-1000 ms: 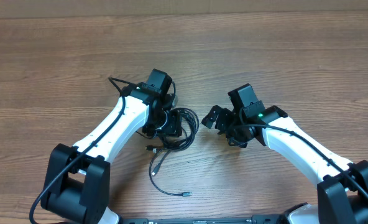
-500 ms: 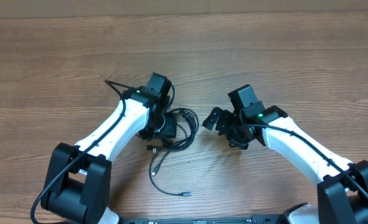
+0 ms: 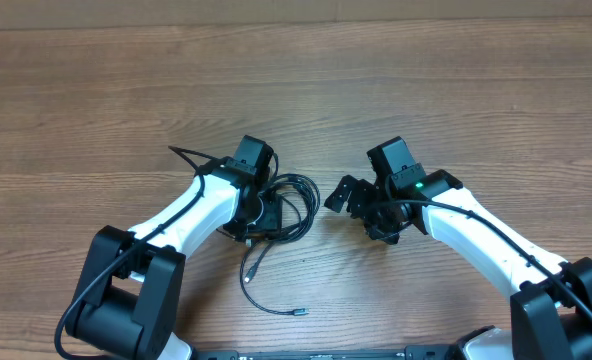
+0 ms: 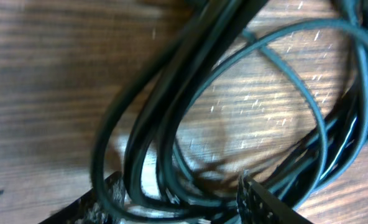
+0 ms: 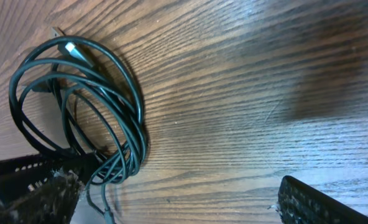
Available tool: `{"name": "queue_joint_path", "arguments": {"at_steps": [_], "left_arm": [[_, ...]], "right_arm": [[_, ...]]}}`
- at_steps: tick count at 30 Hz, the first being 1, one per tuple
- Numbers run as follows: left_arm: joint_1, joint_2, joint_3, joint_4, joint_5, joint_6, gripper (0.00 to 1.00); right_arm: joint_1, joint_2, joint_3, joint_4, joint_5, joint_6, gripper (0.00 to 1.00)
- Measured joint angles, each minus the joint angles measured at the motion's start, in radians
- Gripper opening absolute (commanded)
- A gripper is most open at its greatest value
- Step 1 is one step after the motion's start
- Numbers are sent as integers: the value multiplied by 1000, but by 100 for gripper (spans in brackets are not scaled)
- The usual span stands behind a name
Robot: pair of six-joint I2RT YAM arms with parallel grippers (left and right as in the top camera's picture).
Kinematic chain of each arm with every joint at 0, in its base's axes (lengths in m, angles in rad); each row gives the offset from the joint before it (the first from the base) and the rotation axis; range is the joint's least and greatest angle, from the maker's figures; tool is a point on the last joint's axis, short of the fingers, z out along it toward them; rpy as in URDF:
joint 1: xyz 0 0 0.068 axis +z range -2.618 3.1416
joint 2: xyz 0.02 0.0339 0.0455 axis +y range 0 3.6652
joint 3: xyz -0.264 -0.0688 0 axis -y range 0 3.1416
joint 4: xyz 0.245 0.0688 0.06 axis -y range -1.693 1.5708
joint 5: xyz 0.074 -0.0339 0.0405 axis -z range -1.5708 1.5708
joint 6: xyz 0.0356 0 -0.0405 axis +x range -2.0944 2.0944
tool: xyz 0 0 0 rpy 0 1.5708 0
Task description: Untangle cables
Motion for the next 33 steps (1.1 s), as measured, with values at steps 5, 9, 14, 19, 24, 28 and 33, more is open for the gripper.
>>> {"name": "queue_joint_path", "arguments": {"at_steps": [5,9,14,19,24,28,33], "left_arm": [[0,0,-13,64,-5,-2,57],[0,0,-15,70,-7,-2,56],[0,0,-15,70,-7,-2,63],[0,0,-15,70,-15,-2,66],[0,0,-15,50,-19,-6,32],[1,0,-15,35,-16,-2,42],[1,0,-15,33,14,-6,48]], "right_arm": [[1,0,-1,-31,-5,0,100],[11,0,-1,-34,-4,0,100],[27,0,-1,-31,-3,0,100],[31,0,-1,-48,7,0,100],[31,0,-1,-49,48,-1,100],[31,0,-1,-48,79,-3,100],[31,0,-1,-48,102,-26,100]]}}
